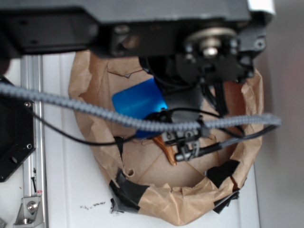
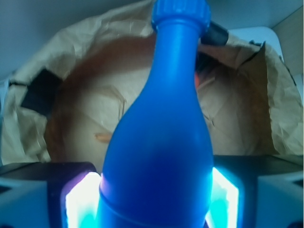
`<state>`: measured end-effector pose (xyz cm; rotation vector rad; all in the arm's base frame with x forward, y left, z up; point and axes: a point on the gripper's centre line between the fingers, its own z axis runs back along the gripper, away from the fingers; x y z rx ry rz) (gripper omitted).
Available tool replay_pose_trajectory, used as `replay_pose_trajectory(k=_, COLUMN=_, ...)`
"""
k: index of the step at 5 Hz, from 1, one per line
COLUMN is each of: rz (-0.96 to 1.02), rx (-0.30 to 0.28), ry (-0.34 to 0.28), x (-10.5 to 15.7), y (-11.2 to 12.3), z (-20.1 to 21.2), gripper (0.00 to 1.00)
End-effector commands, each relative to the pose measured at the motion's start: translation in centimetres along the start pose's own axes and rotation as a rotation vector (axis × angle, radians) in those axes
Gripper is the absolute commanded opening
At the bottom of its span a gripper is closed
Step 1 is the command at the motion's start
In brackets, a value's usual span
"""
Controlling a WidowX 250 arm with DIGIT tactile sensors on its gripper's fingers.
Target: Grab the blue bottle.
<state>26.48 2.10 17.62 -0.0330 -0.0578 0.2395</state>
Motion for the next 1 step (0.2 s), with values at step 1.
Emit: replay_pose_trajectory(k=1, rz=0.094, rx=-0.023, ry=-0.037, x=-0.51, y=1.78, z=-0.08, gripper=0.00)
